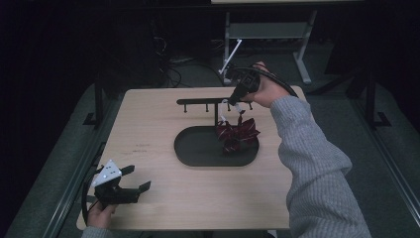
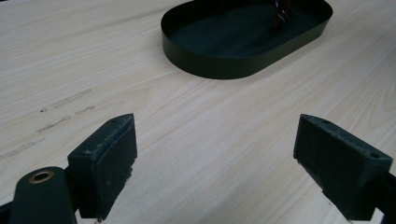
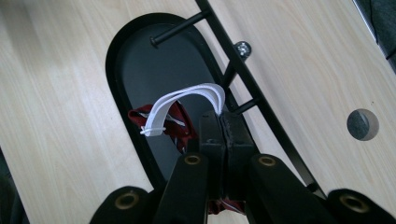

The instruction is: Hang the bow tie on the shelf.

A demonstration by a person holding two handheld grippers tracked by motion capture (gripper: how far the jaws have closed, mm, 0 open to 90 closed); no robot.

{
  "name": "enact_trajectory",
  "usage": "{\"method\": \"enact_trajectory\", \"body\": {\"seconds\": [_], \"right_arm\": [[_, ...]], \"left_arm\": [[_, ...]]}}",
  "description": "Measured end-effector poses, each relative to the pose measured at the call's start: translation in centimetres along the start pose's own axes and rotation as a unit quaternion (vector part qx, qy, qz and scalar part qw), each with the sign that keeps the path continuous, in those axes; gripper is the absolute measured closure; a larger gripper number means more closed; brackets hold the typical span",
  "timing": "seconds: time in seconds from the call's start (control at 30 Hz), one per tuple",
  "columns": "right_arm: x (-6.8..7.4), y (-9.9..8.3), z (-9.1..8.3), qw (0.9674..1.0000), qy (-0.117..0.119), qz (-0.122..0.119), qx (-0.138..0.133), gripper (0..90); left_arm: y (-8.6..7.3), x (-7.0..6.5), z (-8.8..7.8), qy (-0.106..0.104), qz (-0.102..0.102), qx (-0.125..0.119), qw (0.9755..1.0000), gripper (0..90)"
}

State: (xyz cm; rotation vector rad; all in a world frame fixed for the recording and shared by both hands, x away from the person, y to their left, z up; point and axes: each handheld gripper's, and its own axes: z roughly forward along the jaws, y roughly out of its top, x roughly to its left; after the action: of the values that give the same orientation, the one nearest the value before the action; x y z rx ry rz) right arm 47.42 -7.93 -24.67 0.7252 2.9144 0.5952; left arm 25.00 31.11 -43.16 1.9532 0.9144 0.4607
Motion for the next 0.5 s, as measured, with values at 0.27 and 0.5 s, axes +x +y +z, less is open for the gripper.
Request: {"method": "enact_trajectory", "body": {"seconds": [0.27,0.5], "right_arm": [[-0.9,-0.2,0.4,0.9999,-0.001,0.011,0.007,88.0],[-1.4,-0.3,0.8,0.9997,-0.004,0.017,0.014,87.9]], "left_arm": [[0.0,0.0,0.0,0.001,-0.002,0.0,1.0,13.1],[0.0,0.0,0.0,0.0,-0.001,-0.001,1.0,13.1]]}}
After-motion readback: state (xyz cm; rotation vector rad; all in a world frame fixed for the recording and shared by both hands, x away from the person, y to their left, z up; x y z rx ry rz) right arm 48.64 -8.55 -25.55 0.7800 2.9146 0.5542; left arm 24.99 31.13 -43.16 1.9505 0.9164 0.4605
